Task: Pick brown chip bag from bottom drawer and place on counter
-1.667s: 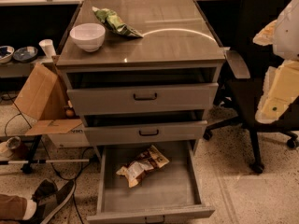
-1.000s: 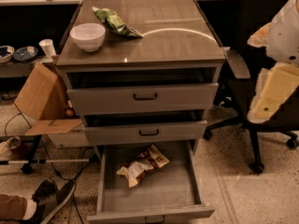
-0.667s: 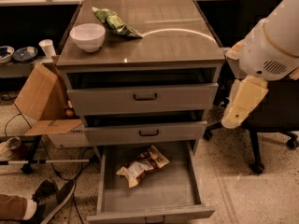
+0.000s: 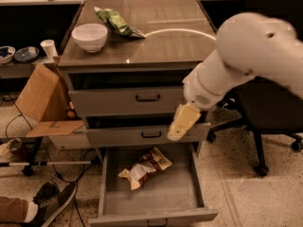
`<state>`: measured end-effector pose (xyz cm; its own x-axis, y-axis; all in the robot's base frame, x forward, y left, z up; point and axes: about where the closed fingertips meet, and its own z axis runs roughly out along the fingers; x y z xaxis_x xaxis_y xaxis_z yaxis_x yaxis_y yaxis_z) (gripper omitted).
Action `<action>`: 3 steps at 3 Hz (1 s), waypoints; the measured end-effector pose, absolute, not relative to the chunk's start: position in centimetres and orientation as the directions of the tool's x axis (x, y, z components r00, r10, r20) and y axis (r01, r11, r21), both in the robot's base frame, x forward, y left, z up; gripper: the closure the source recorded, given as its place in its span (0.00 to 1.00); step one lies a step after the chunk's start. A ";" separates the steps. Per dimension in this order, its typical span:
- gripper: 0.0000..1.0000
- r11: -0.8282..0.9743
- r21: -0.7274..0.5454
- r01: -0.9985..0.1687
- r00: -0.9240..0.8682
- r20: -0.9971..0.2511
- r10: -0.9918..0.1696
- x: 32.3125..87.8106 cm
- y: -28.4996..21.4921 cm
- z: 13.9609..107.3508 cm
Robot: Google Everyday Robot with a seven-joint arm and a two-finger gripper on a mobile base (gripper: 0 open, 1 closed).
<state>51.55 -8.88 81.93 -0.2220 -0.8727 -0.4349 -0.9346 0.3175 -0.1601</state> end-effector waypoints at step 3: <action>0.00 0.565 0.224 -0.795 -0.606 -0.231 -0.761 57.3 1.1 65.6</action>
Offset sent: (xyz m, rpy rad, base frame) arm 0.0641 0.1262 -0.1838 -0.0188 0.5962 -0.5359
